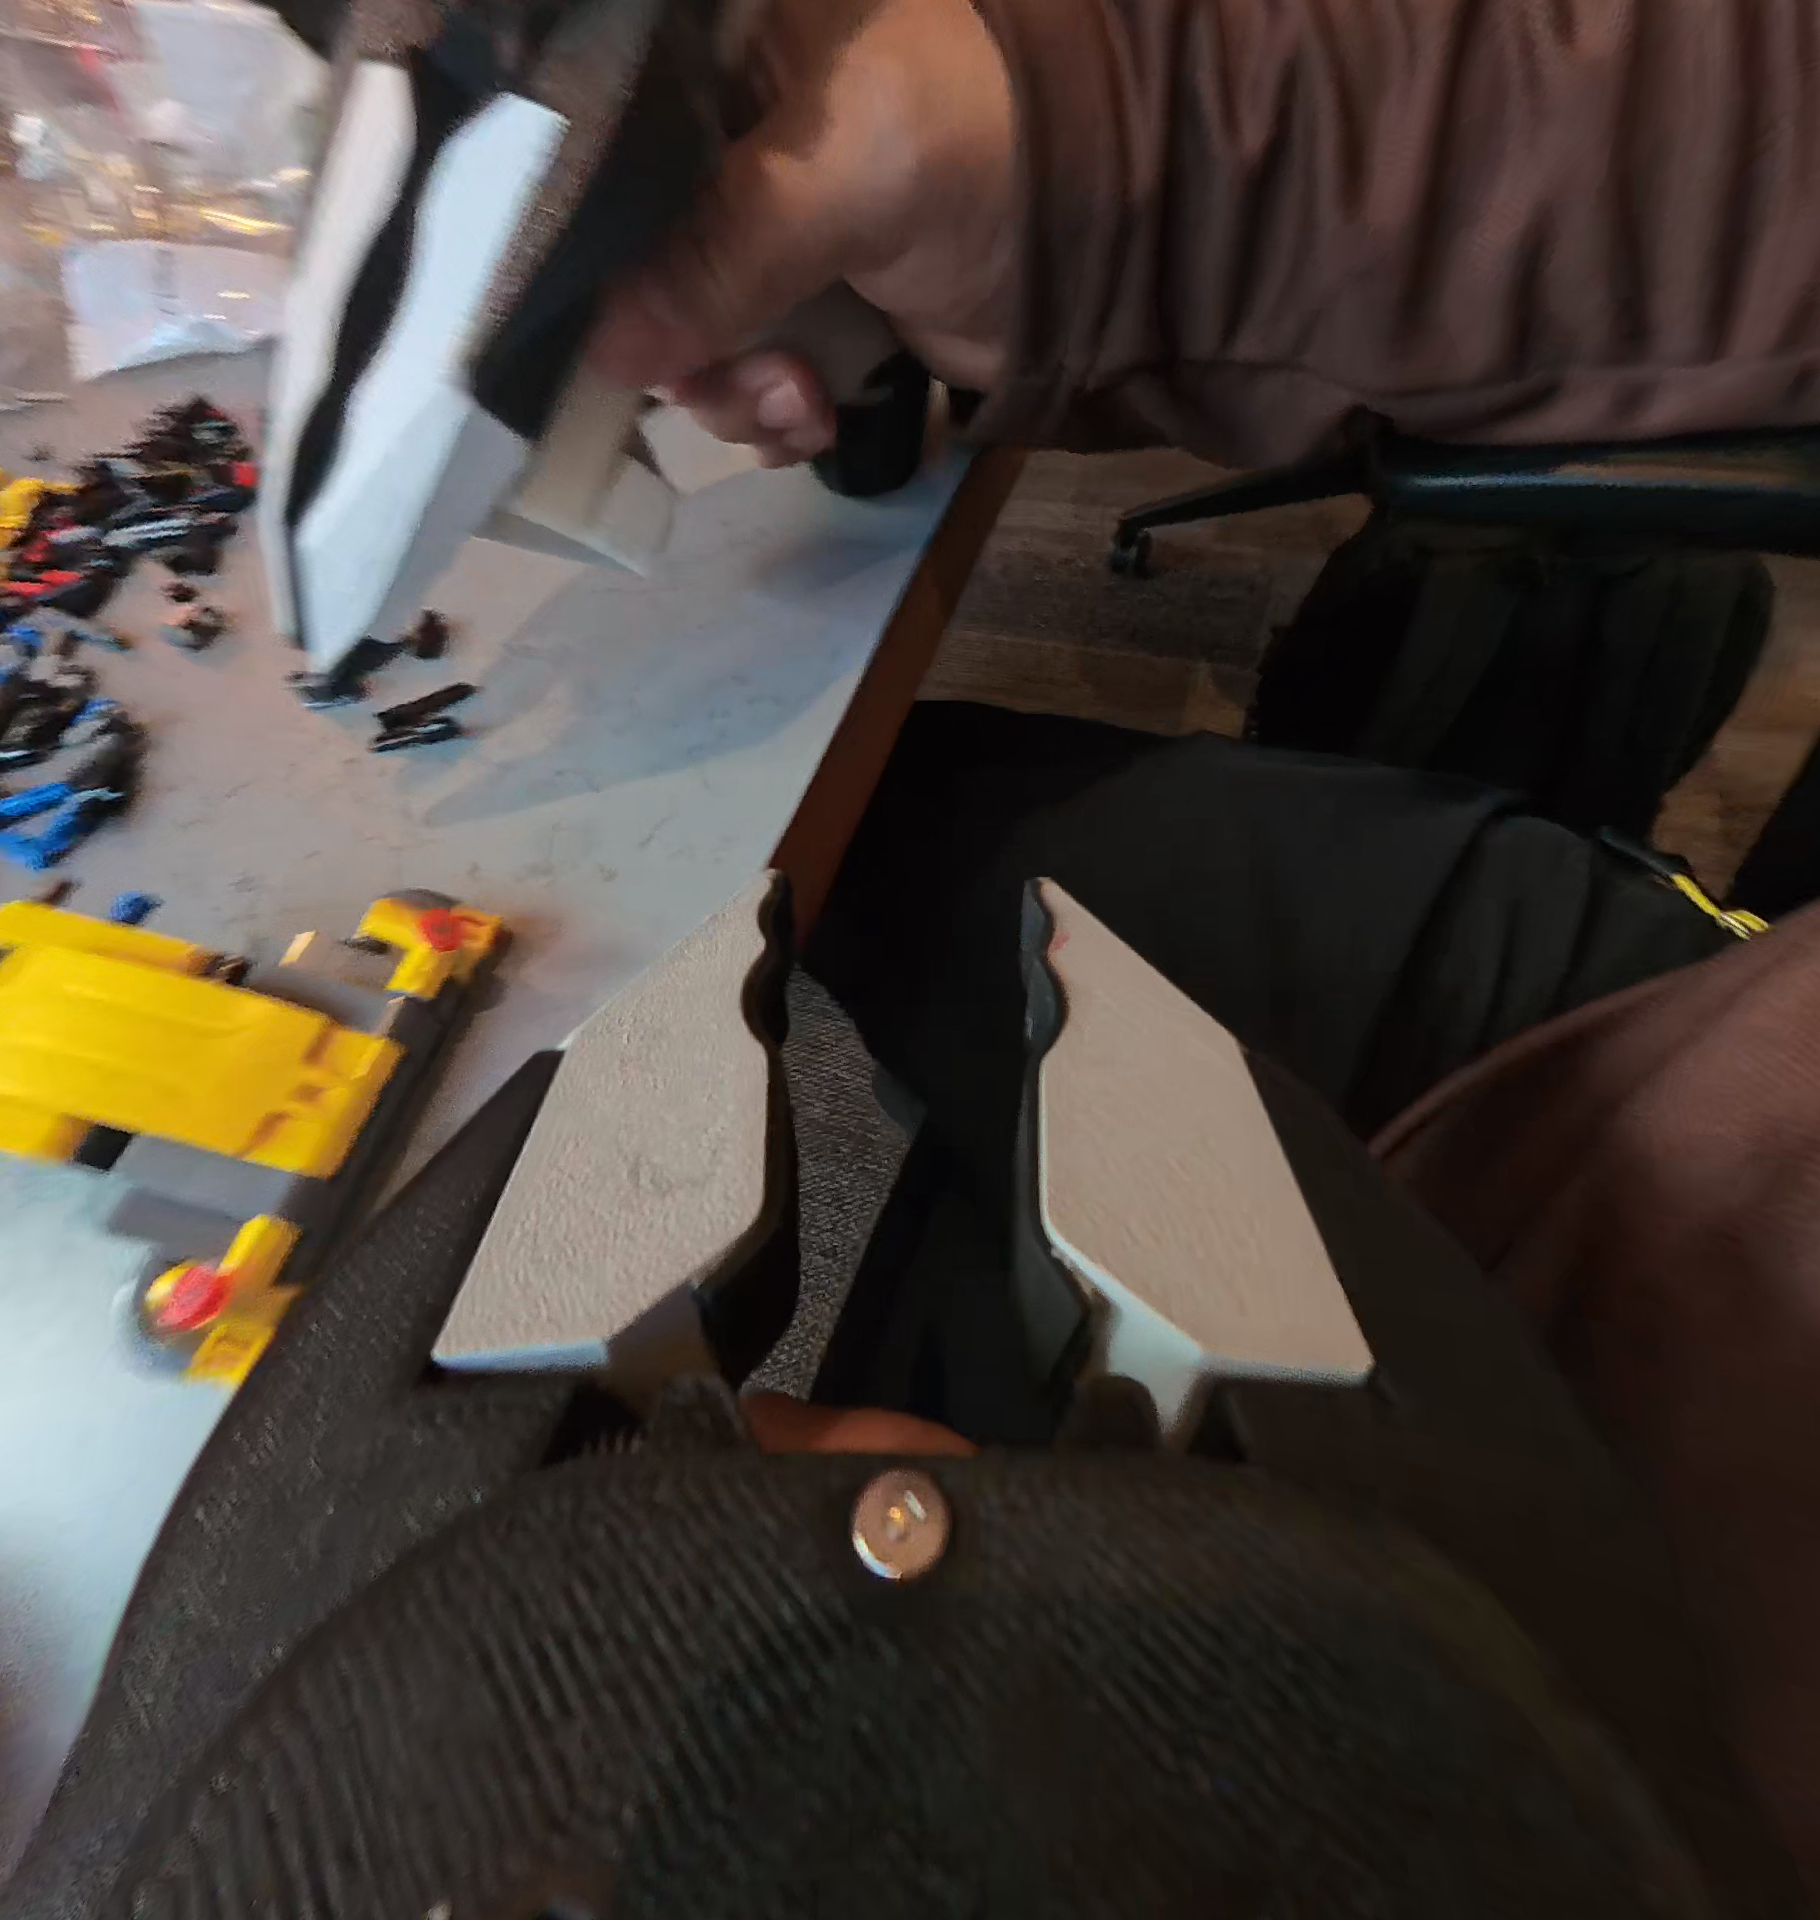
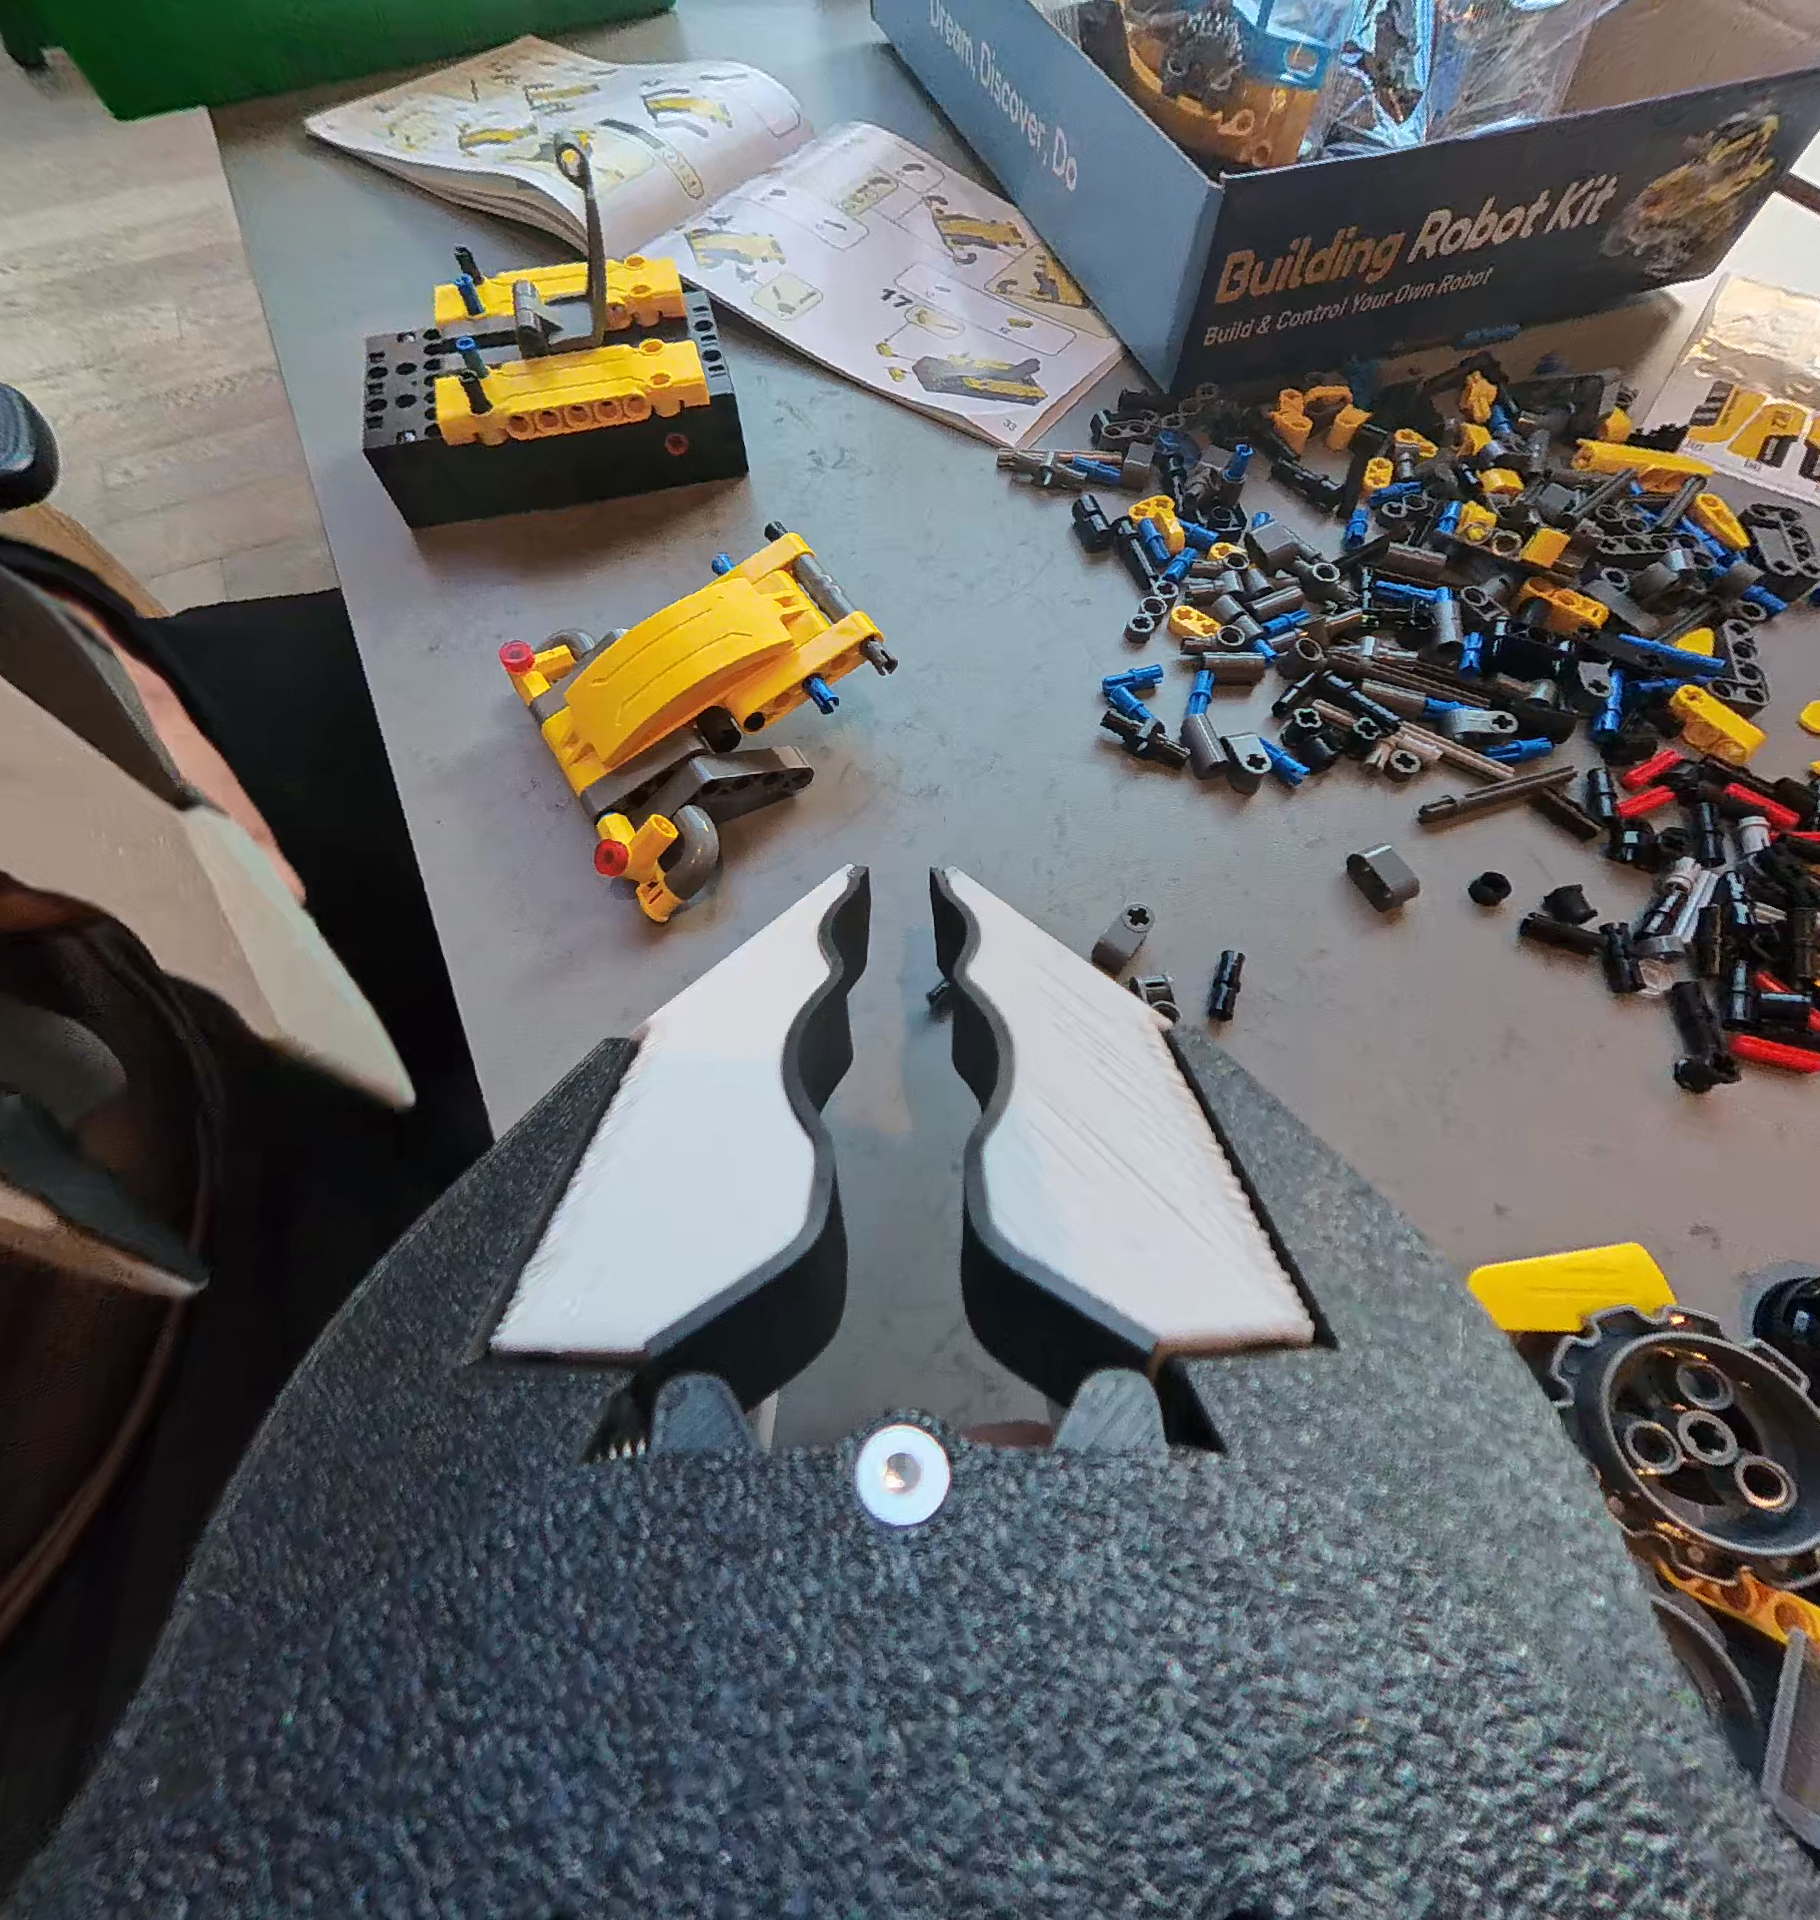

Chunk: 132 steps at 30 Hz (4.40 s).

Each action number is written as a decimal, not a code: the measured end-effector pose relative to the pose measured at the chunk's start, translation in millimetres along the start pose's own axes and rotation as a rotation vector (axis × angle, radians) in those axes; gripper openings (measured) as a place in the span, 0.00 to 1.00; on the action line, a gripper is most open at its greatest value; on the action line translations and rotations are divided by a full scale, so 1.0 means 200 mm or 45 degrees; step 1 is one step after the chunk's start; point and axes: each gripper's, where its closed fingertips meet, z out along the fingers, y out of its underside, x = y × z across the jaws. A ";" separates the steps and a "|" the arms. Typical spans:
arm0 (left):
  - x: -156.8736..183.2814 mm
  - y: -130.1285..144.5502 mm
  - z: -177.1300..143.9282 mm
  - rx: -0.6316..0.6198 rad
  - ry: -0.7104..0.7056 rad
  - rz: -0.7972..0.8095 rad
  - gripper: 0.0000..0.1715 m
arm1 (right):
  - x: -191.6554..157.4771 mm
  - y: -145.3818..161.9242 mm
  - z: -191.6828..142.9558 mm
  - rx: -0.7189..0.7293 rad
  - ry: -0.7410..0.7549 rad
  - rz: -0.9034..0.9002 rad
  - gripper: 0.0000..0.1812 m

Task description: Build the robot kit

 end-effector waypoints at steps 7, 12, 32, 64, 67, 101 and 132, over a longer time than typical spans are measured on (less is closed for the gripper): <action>-0.33 0.00 -0.22 0.020 -0.384 -0.163 0.25 | -0.03 0.01 0.01 -0.019 -0.043 -0.017 0.05; -0.53 0.05 -0.30 -0.054 -0.545 -0.176 0.27 | -0.21 -0.02 0.05 -0.027 -0.254 -0.030 0.11; -0.56 0.20 -0.26 -0.092 -0.539 -0.172 0.30 | -0.41 -0.07 0.14 -0.043 -0.432 -0.113 0.12; -0.63 0.18 -0.29 -0.097 -0.586 -0.306 0.27 | 0.20 0.15 -0.08 -0.215 0.178 0.185 0.15; -0.62 0.15 -0.30 -0.063 -0.590 -0.296 0.26 | 0.22 0.14 -0.07 -0.223 0.199 0.191 0.13; -0.54 0.17 -0.28 -0.010 -0.501 -0.256 0.26 | 0.28 0.18 0.02 -0.336 0.087 0.128 0.03; -0.51 0.16 -0.27 -0.018 -0.494 -0.235 0.27 | 0.23 0.31 -0.25 -0.369 0.273 0.199 0.09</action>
